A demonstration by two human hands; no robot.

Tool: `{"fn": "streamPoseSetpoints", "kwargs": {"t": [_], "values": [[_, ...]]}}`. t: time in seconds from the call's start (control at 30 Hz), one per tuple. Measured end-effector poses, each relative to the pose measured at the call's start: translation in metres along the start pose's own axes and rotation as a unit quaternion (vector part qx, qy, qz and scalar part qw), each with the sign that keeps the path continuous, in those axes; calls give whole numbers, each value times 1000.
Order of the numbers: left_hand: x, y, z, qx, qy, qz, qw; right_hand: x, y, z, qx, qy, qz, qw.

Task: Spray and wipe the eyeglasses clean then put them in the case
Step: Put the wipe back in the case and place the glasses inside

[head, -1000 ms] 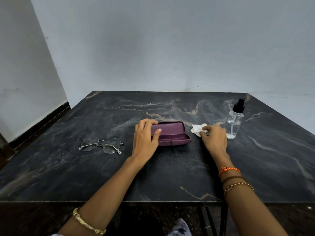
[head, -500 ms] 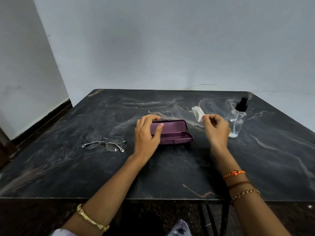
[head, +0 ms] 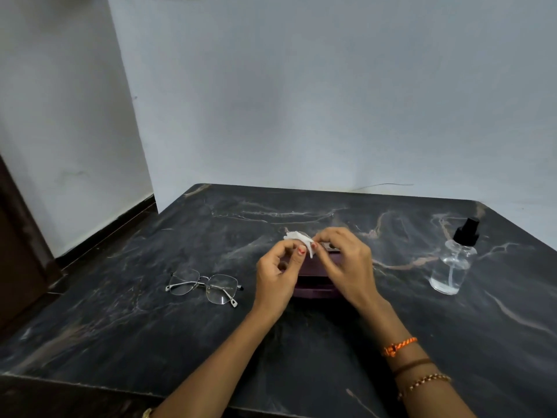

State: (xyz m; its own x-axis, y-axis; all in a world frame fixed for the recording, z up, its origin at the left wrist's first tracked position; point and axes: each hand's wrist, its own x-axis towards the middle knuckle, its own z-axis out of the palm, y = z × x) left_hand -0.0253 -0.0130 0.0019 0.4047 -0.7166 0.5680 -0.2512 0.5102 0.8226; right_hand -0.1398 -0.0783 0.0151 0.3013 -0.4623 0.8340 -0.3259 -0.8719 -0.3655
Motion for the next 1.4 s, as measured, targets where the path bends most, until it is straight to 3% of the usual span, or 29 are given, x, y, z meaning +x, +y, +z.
{"fn": "streamPoseSetpoints", "kwargs": {"t": [0.2,0.53,0.67,0.77,0.87,0.93,1.17,1.27,1.4], "values": [[1,-3,3,-9,20,-49,999,-8,-1,0,0,-17,-23,1000],[2,6,-1,-50,15,-33,998,-4,-20,-7,199,-7,132,971],[6,5,-5,-74,64,-85,992,2,-17,-16,278,99,227,928],[8,7,-8,-80,101,-123,984,7,-9,-24,361,144,340,856],[7,11,-8,-44,97,-135,985,9,-5,-31,407,98,447,790],[7,9,-8,13,93,-133,987,9,-5,-35,396,45,487,777],[8,15,-14,154,46,-136,977,7,1,-40,230,-15,472,851],[8,16,-16,258,14,-128,958,4,10,-43,175,-65,434,881],[7,16,-17,335,-26,-134,932,2,14,-48,156,-147,444,870]]}}
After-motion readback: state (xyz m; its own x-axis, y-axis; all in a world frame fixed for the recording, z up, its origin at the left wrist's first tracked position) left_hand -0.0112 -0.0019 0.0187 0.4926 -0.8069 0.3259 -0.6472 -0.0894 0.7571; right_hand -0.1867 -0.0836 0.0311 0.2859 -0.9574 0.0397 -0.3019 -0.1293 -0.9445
